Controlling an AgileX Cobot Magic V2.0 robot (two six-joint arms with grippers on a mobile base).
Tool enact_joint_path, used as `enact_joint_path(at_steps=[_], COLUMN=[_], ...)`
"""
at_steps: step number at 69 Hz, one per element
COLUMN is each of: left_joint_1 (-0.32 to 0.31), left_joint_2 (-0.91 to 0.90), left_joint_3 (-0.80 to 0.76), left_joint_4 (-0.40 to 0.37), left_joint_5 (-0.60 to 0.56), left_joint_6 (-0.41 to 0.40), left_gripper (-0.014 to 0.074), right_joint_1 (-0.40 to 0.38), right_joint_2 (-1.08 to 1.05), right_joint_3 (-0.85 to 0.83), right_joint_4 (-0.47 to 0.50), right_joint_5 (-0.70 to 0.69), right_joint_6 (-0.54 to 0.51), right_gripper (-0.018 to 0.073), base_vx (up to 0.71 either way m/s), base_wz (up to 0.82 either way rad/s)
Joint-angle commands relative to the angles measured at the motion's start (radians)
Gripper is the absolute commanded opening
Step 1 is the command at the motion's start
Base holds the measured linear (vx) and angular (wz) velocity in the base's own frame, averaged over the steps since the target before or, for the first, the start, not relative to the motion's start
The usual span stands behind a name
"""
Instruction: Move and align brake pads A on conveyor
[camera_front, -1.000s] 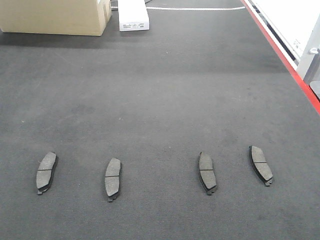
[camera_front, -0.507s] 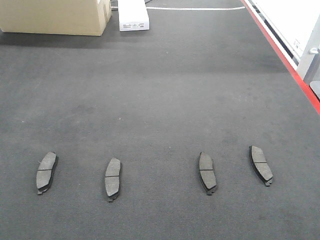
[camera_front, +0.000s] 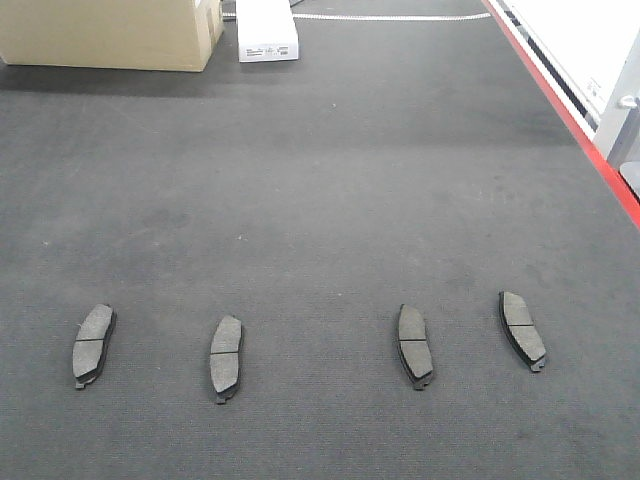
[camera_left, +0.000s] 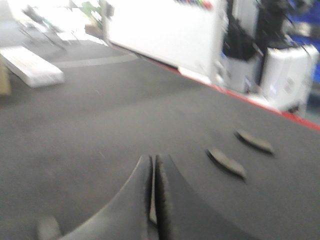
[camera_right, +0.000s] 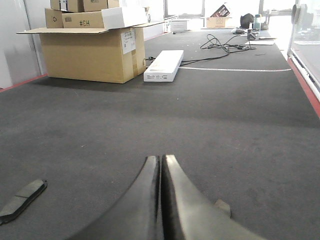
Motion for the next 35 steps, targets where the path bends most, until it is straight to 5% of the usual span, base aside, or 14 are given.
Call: enact_joint_path(at_steps=[1, 15, 35], left_joint_1=[0.092, 0.36, 0.645], left_joint_2=[0.033, 0.031, 0.005], left_joint_3=[0.027, 0.237, 0.405], left_joint_4=[-0.002, -0.165, -0.195], left_joint_5=[-0.176, -0.35, -0.449], left_joint_6=[0.04, 0.225, 0.229], left_gripper=[-0.0006, -0.0006, -0.0006], right_joint_1=[0.0, 0.0, 0.0], right_joint_2=[0.012, 0.012, 0.012], right_joint_3=[-0.026, -0.026, -0.026], right_joint_4=[-0.009, -0.009, -0.009], right_joint_5=[-0.067, -0.067, -0.067], right_joint_6=[-0.006, -0.006, -0.006], right_gripper=[-0.001, -0.001, -0.001], base_vx=[0.0, 0.0, 0.0], base_wz=[0.0, 0.0, 0.0])
